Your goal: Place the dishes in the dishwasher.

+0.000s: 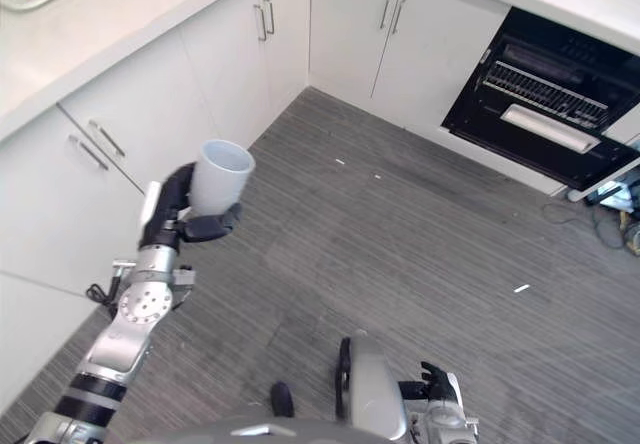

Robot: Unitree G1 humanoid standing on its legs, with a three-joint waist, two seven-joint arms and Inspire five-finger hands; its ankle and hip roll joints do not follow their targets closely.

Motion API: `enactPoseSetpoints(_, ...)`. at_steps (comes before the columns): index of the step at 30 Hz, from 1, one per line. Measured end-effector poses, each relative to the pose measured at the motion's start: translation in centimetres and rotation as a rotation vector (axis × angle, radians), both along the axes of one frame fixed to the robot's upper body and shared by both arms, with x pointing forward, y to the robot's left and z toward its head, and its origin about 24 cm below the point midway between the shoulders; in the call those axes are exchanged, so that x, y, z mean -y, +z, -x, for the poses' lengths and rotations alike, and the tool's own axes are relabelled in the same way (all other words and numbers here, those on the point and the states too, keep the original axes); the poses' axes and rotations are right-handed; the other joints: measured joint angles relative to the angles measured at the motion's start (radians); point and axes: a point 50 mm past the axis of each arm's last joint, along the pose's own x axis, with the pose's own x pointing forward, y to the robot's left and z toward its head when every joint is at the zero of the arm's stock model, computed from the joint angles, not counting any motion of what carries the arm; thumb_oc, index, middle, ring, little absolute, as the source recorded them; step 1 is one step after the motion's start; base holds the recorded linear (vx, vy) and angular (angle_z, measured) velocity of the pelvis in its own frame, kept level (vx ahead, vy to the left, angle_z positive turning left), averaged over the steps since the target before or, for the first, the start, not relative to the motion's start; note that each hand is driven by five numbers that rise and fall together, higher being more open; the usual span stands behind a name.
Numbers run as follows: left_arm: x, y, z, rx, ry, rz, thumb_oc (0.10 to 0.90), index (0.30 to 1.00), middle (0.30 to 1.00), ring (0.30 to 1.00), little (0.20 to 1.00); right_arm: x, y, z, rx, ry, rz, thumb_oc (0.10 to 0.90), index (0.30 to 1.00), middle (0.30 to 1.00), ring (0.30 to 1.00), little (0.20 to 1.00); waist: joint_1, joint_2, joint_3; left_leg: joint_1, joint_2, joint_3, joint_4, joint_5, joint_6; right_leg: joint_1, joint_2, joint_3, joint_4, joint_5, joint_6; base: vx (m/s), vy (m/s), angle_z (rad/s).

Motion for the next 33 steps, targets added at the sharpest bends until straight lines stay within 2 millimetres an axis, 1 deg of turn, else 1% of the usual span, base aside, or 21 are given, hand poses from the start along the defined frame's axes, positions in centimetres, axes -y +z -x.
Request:
enactPoseSetpoints(2, -0.3, -1.2, 0.9, -0.057, 0.005, -0.005, 0.400, 0.300, 0.300, 0.300, 0.300, -0.9, -1.0, 2.8, -0.121, -0.017, -0.024, 0.800, 0.900, 0.900, 0.900, 0.900, 0.019, -0.058, -0.032, 0.114, -0.033, 0.050, 0.000, -0.061, -0.096, 0.049, 0.009, -0.151, -0.206, 0.002, -0.052, 0.43, 0.024, 0.25)
enactPoseSetpoints(3, -0.4, -2.4, 1.9, -0.109, 0.002, -0.009, 0.400, 0.300, 0.300, 0.300, 0.300, -0.8, -1.4, 5.5, -0.203, -0.026, -0.019, 0.800, 0.900, 0.900, 0.900, 0.900, 0.021, -0.063, -0.074, 0.173, -0.032, 0.064, 0.003, -0.088, -0.136, 0.089, 0.030, -0.175, -0.206, -0.008, -0.101, 0.44, -0.008, 0.35)
enactPoseSetpoints(4, -0.4, -3.3, 2.6, -0.144, 0.014, 0.000, 0.400, 0.300, 0.300, 0.300, 0.300, -0.4, -1.5, 7.7, -0.269, -0.033, -0.004, 0.800, 0.900, 0.900, 0.900, 0.900, 0.035, -0.071, -0.109, 0.220, -0.037, 0.081, 0.025, -0.108, -0.165, 0.130, 0.050, -0.168, -0.223, 0.085, -0.236, 0.33, -0.005, 0.19)
enactPoseSetpoints(5, -1.0, -4.1, 3.2, -0.178, 0.048, 0.003, 0.400, 0.300, 0.300, 0.300, 0.300, 0.0, -1.5, 8.2, -0.290, -0.036, 0.014, 0.800, 0.900, 0.900, 0.900, 0.900, 0.057, -0.070, -0.123, 0.229, -0.019, 0.122, 0.097, -0.114, -0.173, 0.157, 0.055, -0.161, -0.216, 0.179, -0.296, 0.48, -0.010, -0.28)
enactPoseSetpoints(7, -1.7, -4.6, 3.8, -0.210, 0.080, -0.003, 0.400, 0.300, 0.300, 0.300, 0.300, 0.3, -1.4, 7.7, -0.276, -0.025, 0.024, 0.800, 0.900, 0.900, 0.900, 0.900, 0.070, -0.071, -0.124, 0.216, 0.002, 0.141, 0.191, -0.105, -0.180, 0.181, 0.063, -0.144, -0.213, 0.223, -0.296, 0.33, -0.011, -0.48)
enactPoseSetpoints(8, -2.4, -5.3, 4.1, -0.260, 0.102, -0.022, 0.400, 0.300, 0.300, 0.300, 0.300, 0.5, -1.1, 5.8, -0.206, -0.017, 0.028, 0.800, 0.900, 0.900, 0.900, 0.900, 0.072, -0.072, -0.130, 0.178, 0.021, 0.124, 0.182, -0.174, -0.140, 0.251, 0.102, -0.086, -0.277, 0.203, -0.266, 0.13, -0.010, -0.30)
enactPoseSetpoints(12, -2.2, -5.3, 4.1, -0.262, 0.093, -0.008, 0.400, 0.300, 0.300, 0.300, 0.300, 0.4, -0.6, 2.8, -0.097, 0.017, 0.029, 0.800, 0.900, 0.900, 0.900, 0.900, 0.055, -0.060, -0.129, 0.080, 0.061, 0.087, 0.225, -0.145, -0.149, 0.423, 0.151, 0.028, -0.351, 0.151, -0.206, 0.36, -0.173, -0.80)
enactPoseSetpoints(14, -1.9, -5.1, 4.0, -0.235, 0.087, 0.017, 0.400, 0.300, 0.300, 0.300, 0.300, 0.4, -0.4, 1.8, -0.084, 0.021, 0.027, 0.800, 0.900, 0.900, 0.900, 0.900, 0.046, -0.061, -0.133, -0.112, 0.150, 0.063, 0.703, -0.080, -0.162, 0.466, 0.168, 0.058, -0.340, 0.107, -0.213, 0.23, -0.277, -0.86)
enactPoseSetpoints(15, -1.7, -5.1, 4.0, -0.236, 0.086, 0.026, 0.400, 0.300, 0.300, 0.300, 0.300, 0.4, -0.5, 1.9, -0.088, 0.023, 0.023, 0.800, 0.900, 0.900, 0.900, 0.900, 0.054, -0.065, -0.138, -0.206, 0.174, 0.020, 0.896, 0.055, -0.189, 0.481, 0.162, 0.096, -0.340, 0.088, -0.219, 0.23, -0.131, -1.03)
enactPoseSetpoints(16, -1.7, -5.1, 4.0, -0.233, 0.076, 0.030, 0.400, 0.300, 0.300, 0.300, 0.300, 0.4, -0.4, 1.5, -0.077, 0.024, 0.024, 0.800, 0.900, 0.900, 0.900, 0.900, 0.063, -0.075, -0.141, -0.315, 0.193, -0.016, 1.057, 0.206, -0.177, 0.486, 0.162, 0.146, -0.333, 0.081, -0.217, 0.17, -0.019, -1.13)
enactPoseSetpoints(18, -1.8, -4.7, 4.0, -0.224, 0.065, 0.033, 0.400, 0.300, 0.300, 0.300, 0.300, 0.4, -0.1, -0.2, -0.064, 0.033, 0.033, 0.800, 0.900, 0.900, 0.900, 0.900, 0.120, -0.118, -0.083, -0.465, 0.092, -0.114, 1.177, 0.085, -0.149, 0.500, 0.137, 0.289, -0.335, 0.082, -0.203, 0.24, 0.093, -1.81)
enactPoseSetpoints(19, -2.0, -4.7, 4.0, -0.236, 0.053, 0.021, 0.400, 0.300, 0.300, 0.300, 0.300, 0.3, 0.1, -1.1, -0.046, 0.043, 0.036, 0.800, 0.900, 0.900, 0.900, 0.900, 0.129, -0.144, -0.048, -0.532, 0.045, -0.146, 1.114, 0.023, -0.130, 0.533, 0.114, 0.322, -0.367, 0.086, -0.193, 0.37, 0.218, -1.70)
enactPoseSetpoints(20, -2.0, -5.0, 4.0, -0.257, 0.051, 0.029, 0.400, 0.300, 0.300, 0.300, 0.300, 0.5, 0.2, -1.5, -0.040, 0.045, 0.049, 0.800, 0.900, 0.900, 0.900, 0.900, 0.116, -0.155, -0.036, -0.571, 0.025, -0.166, 0.925, -0.013, -0.092, 0.580, 0.095, 0.335, -0.405, 0.081, -0.167, 0.44, 0.279, -1.03)
enactPoseSetpoints(22, -1.5, -5.8, 4.0, -0.285, 0.043, 0.052, 0.400, 0.300, 0.300, 0.300, 0.300, 1.4, 0.4, -1.4, -0.057, 0.065, 0.085, 0.800, 0.900, 0.900, 0.900, 0.900, 0.110, -0.137, -0.027, -0.525, 0.022, -0.236, 0.452, 0.010, -0.053, 0.663, 0.080, 0.378, -0.452, 0.064, -0.112, 0.43, 0.217, -0.88)
enactPoseSetpoints(24, -1.1, -6.1, 4.0, -0.300, 0.025, 0.054, 0.400, 0.300, 0.300, 0.300, 0.300, 3.0, 0.7, -1.2, -0.091, 0.142, 0.156, 0.800, 0.900, 0.900, 0.900, 0.900, 0.136, -0.084, -0.027, -0.429, 0.015, -0.471, -0.011, 0.122, -0.122, 0.710, 0.070, 0.418, -0.450, 0.040, -0.074, 0.34, 0.179, -1.47)
enactPoseSetpoints(25, -1.0, -6.4, 4.2, -0.311, 0.029, 0.056, 0.400, 0.300, 0.300, 0.300, 0.300, 3.7, 1.0, -1.2, -0.093, 0.146, 0.180, 0.800, 0.900, 0.900, 0.900, 0.900, 0.149, -0.063, -0.032, -0.400, 0.007, -0.535, 0.007, 0.180, -0.177, 0.732, 0.057, 0.420, -0.446, 0.033, -0.066, 0.21, 0.171, -1.21)
enactPoseSetpoints(27, -1.3, -6.7, 4.5, -0.326, 0.046, 0.054, 0.400, 0.300, 0.300, 0.300, 0.300, 3.9, 1.1, -1.2, -0.090, 0.153, 0.189, 0.800, 0.900, 0.900, 0.900, 0.900, 0.162, -0.063, -0.033, -0.393, -0.022, -0.501, 0.073, 0.204, -0.173, 0.744, 0.029, 0.430, -0.409, 0.026, -0.039, 0.10, 0.145, -1.15)
enactPoseSetpoints(28, -1.1, -6.5, 4.2, -0.323, 0.036, 0.049, 0.400, 0.300, 0.300, 0.300, 0.300, 3.5, 0.9, -0.4, -0.065, 0.130, 0.167, 0.800, 0.900, 0.900, 0.900, 0.900, 0.148, -0.048, -0.046, -0.366, -0.013, -0.398, 0.092, 0.250, -0.113, 0.733, 0.012, 0.389, -0.326, 0.029, -0.013, 0.16, 0.205, -1.09)
enactPoseSetpoints(31, -0.4, -4.2, 2.2, -0.220, -0.018, 0.028, 0.400, 0.300, 0.300, 0.300, 0.300, 0.5, -0.2, 1.0, -0.092, 0.131, 0.077, 0.800, 0.900, 0.900, 0.900, 0.900, 0.114, -0.072, -0.071, -0.282, -0.043, -0.374, -0.001, 0.274, -0.027, 0.636, -0.003, 0.355, -0.240, -0.064, 0.047, 0.17, 0.276, -0.37)
enactPoseSetpoints(32, -0.6, -3.8, 1.9, -0.203, -0.017, 0.017, 0.400, 0.300, 0.300, 0.300, 0.300, -0.5, -0.5, 1.1, -0.098, 0.135, 0.055, 0.800, 0.900, 0.900, 0.900, 0.900, 0.113, -0.081, -0.068, -0.271, -0.051, -0.341, 0.000, 0.266, 0.001, 0.559, 0.003, 0.378, -0.132, -0.047, 0.073, 0.08, 0.217, -0.78)
enactPoseSetpoints(33, -1.1, -3.4, 1.8, -0.194, -0.011, -0.008, 0.400, 0.300, 0.300, 0.300, 0.300, -1.2, -0.5, 0.6, -0.072, 0.141, 0.036, 0.800, 0.900, 0.900, 0.900, 0.900, 0.113, -0.081, -0.060, -0.249, -0.058, -0.307, -0.001, 0.252, 0.024, 0.450, -0.017, 0.363, 0.097, -0.059, 0.085, 0.02, 0.056, -0.71)
